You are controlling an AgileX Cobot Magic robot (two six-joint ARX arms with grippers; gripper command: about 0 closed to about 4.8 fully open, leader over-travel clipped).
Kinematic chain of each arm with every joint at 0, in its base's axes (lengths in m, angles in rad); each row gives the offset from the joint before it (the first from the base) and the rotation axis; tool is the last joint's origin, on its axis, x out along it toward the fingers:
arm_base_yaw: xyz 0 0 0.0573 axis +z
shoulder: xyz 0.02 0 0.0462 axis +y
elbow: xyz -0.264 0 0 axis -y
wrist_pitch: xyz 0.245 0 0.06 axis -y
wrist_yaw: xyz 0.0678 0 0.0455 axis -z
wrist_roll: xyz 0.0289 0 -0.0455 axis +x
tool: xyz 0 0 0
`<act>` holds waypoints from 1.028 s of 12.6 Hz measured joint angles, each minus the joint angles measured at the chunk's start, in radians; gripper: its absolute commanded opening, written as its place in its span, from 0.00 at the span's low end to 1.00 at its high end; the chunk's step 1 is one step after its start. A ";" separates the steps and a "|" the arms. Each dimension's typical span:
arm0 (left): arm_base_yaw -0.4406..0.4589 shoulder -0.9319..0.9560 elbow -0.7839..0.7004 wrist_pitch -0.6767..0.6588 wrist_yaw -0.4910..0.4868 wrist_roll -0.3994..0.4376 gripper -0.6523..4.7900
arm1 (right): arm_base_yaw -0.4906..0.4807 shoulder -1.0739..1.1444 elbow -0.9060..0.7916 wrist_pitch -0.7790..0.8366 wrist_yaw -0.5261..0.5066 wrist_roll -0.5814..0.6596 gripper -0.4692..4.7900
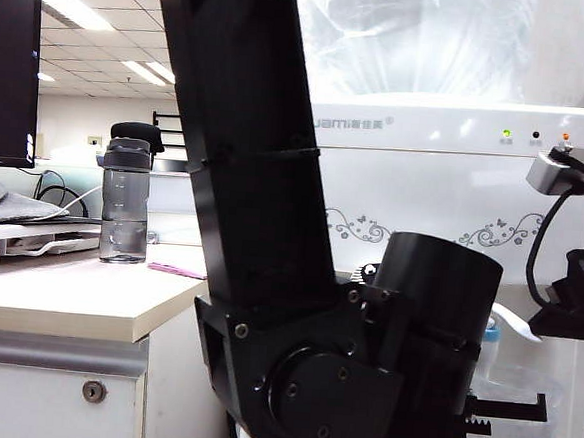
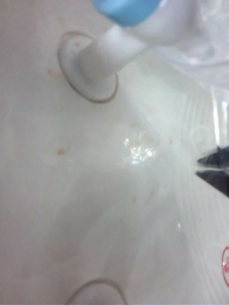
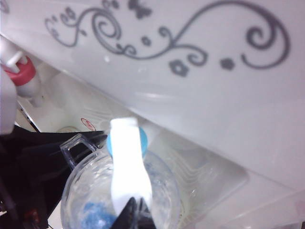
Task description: Pick up the plastic mug from the left desk, go to the cold water outlet of the water dispenser, press the vertical switch to get some water, then put the mug back on the desk.
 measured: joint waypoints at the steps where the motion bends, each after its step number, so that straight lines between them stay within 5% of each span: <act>1: 0.000 0.000 0.000 0.000 0.000 0.000 0.11 | 0.000 -0.013 0.000 -0.001 0.000 0.000 0.09; 13: 0.000 0.000 0.000 -0.006 0.002 0.006 0.11 | 0.001 -0.404 -0.002 -0.137 0.093 0.000 0.09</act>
